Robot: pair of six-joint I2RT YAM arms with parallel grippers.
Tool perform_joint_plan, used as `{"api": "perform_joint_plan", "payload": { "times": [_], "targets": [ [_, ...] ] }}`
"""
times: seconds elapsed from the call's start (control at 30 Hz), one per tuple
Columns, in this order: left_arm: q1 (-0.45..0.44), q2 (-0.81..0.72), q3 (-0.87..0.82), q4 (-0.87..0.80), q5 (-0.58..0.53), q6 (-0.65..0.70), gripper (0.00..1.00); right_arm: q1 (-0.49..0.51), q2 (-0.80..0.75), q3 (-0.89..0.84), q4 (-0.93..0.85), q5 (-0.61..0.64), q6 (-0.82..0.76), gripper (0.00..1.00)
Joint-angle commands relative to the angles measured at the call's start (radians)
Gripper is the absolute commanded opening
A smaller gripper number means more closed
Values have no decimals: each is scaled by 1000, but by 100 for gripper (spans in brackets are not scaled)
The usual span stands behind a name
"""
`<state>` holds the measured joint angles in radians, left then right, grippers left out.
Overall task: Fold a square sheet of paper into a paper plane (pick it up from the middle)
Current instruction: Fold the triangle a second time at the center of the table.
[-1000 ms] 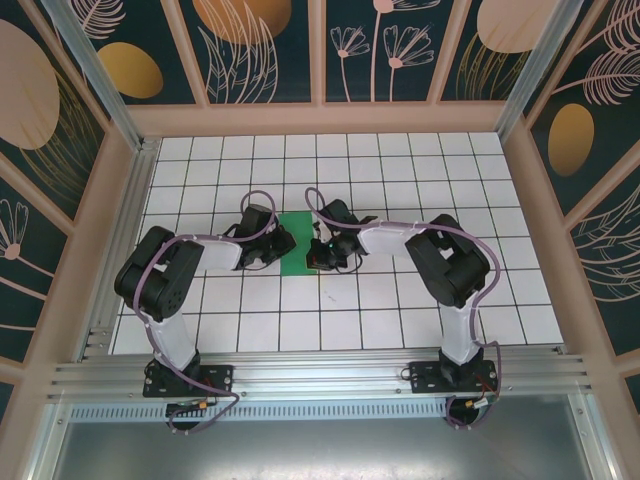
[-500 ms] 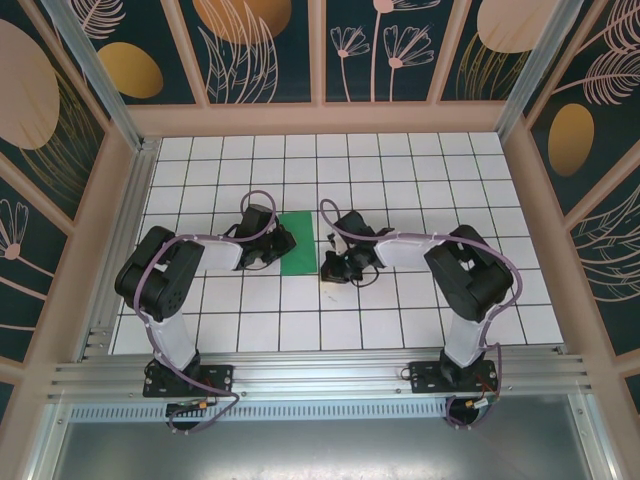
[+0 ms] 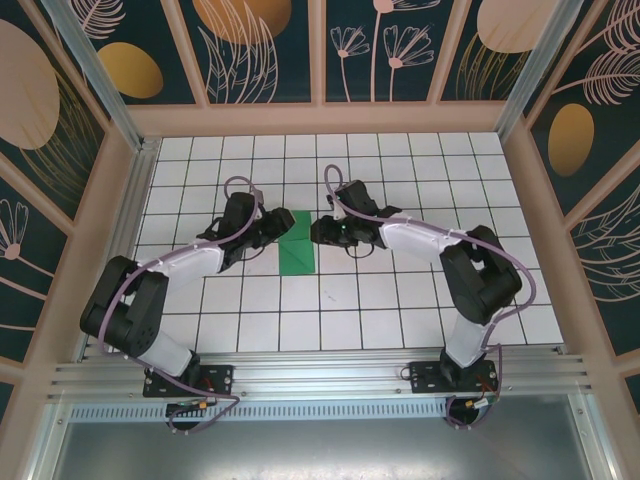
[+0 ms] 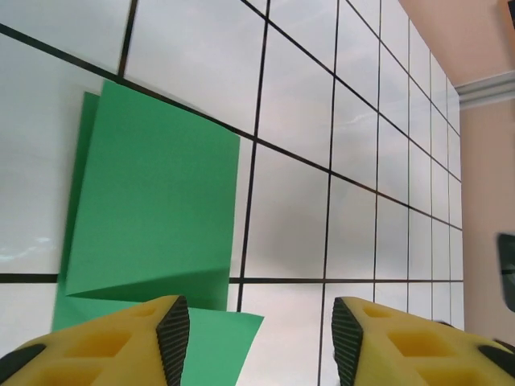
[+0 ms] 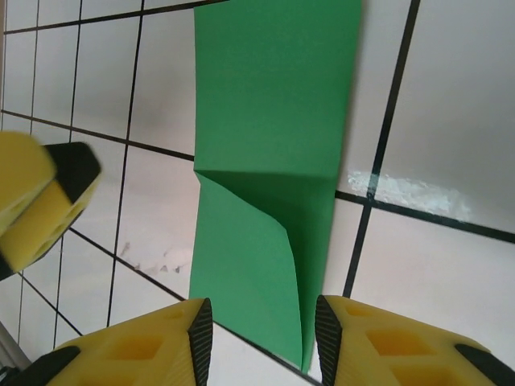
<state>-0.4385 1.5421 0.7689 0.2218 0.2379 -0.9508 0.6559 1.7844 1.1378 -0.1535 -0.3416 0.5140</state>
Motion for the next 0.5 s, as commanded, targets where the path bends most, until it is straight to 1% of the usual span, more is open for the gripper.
{"api": "perform_joint_plan", "payload": {
  "times": [0.0,0.1,0.2,0.37,0.47],
  "targets": [
    [9,-21,-70,-23,-10,0,55,6,70,52,-2,-47,-80,44],
    [11,-33,-120,28,17,-14,60,2,128,91,-20,-59,-97,45],
    [12,-28,-152,77,52,-23,63,-4,168,112,-10,-81,-103,44],
    [11,-4,-182,161,104,-35,66,-30,200,106,50,-161,-89,33],
    [11,17,-189,201,128,-43,66,-45,222,104,68,-186,-71,22]
  ]
}}
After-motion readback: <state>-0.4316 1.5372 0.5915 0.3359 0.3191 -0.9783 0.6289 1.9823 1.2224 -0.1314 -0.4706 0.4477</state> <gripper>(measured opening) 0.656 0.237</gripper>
